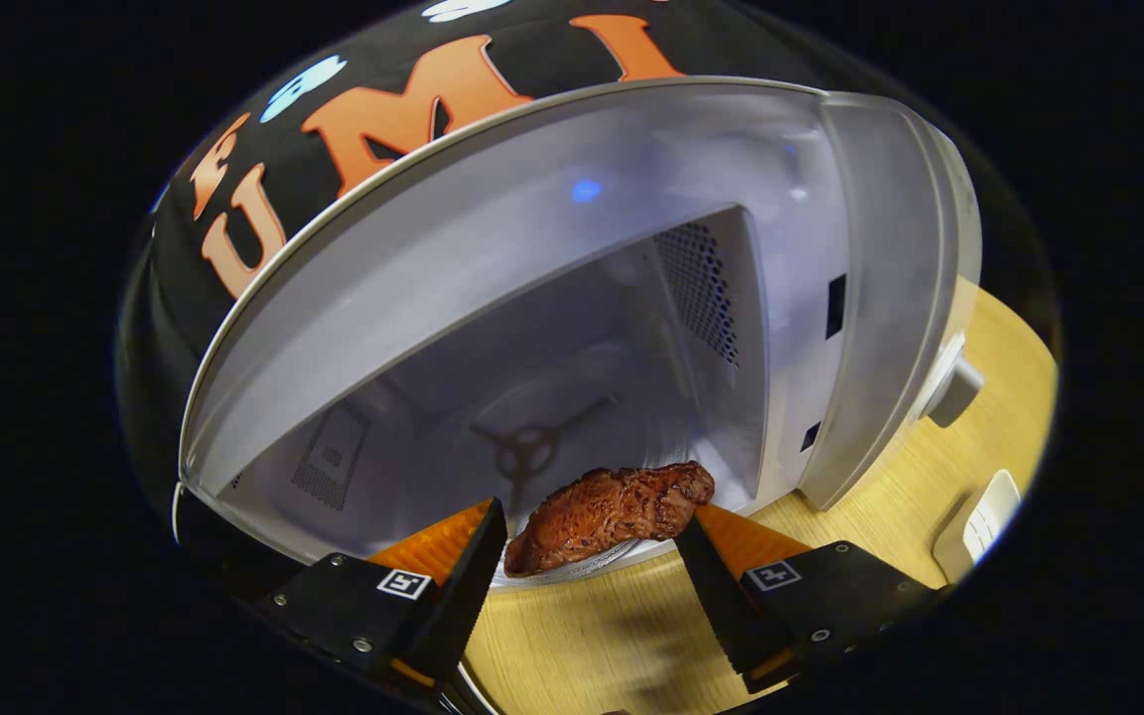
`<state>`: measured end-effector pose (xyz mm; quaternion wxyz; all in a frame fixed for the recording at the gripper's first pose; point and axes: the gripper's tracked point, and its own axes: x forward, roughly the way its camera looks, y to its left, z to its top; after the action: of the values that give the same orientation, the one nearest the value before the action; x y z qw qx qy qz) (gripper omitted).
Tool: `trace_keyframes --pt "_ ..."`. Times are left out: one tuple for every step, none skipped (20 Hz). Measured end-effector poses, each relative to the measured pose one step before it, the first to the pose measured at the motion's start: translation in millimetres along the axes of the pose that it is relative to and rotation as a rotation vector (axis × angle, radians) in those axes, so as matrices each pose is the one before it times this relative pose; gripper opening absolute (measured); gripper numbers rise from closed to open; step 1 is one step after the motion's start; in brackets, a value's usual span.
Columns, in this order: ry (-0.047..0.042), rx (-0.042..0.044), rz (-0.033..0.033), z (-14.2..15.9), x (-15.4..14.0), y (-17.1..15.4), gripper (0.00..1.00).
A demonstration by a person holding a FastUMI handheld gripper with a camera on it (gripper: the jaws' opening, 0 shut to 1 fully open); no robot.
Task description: Open the microwave, put the food inside, and close the microwave door.
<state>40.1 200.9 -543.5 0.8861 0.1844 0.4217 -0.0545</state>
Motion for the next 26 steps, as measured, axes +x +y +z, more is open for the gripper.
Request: trace_keyframes --pt "0.01521 -0.01294 0.00968 -3.39 2.19 4.17 0.98" --pt "0.02862 -0.01406 0.00546 -5.02 0.93 5.37 0.98" --pt "0.0204 -0.01778 0.00463 -3.4 0.8 4.78 0.98" --pt "0.0102 -0.01835 0.01039 -1.55 1.28 4.51 0.98" --pt "0.0098 -0.01388 0.02051 -2.0 0.73 5.4 0.99" --pt "0.0071 -0.00068 0.00687 -0.95 -0.26 1.52 0.98" --pt "0.01054 -0.00181 -0.00303 -1.18 -0.81 -0.96 0.98" --pt "0.0253 -0.00028 -0.01165 -7.22 -4.65 -1.64 0.99" --pt "0.03951 -0.00088 -0.00333 -5.76 -3.15 -1.4 0.99" --pt "0.02912 -0.00858 -0.00285 -3.83 -3.78 -2.82 0.99" --pt "0.01537 -0.01434 -0.00639 -2.66 -3.35 -3.5 0.99" --pt "0.02558 -0.0206 -0.0018 -5.84 -2.09 -2.77 0.99" --pt "0.00986 -0.01623 0.00377 -3.17 -3.07 -2.51 0.99" --pt "-0.01302 -0.00609 0.00682 1.06 -2.79 -0.15 0.99" --pt "-0.0106 -0.00372 -0.00126 2.3 -3.26 -0.82 0.99" --pt "-0.01033 0.0003 0.00717 1.78 -4.8 1.2 0.99" --pt "-0.00855 -0.00332 0.00285 1.84 -5.85 0.62 0.99" --pt "-0.01809 -0.01233 0.00486 1.72 -7.97 0.92 0.99" --pt "-0.02379 -0.01685 0.00127 1.51 -8.83 0.08 0.99" --pt "-0.01967 -0.01442 0.00325 -1.04 -10.5 0.91 0.99" --pt "-0.01832 -0.00946 0.00237 -1.85 -10.01 0.7 0.99" --pt "-0.00683 -0.00648 -0.00004 -4.9 -10.65 0.21 0.99" --pt "-0.01019 -0.00299 0.00217 -5.04 -11.4 0.78 0.99" --pt "-0.01464 0.00151 -0.00045 -5.19 -12.5 0.3 0.99" --pt "-0.01933 0.00545 0.004 -4.06 -11.2 1.32 0.99" --pt "-0.01609 0.00204 -0.00519 -3.85 -11.24 -0.81 0.99"
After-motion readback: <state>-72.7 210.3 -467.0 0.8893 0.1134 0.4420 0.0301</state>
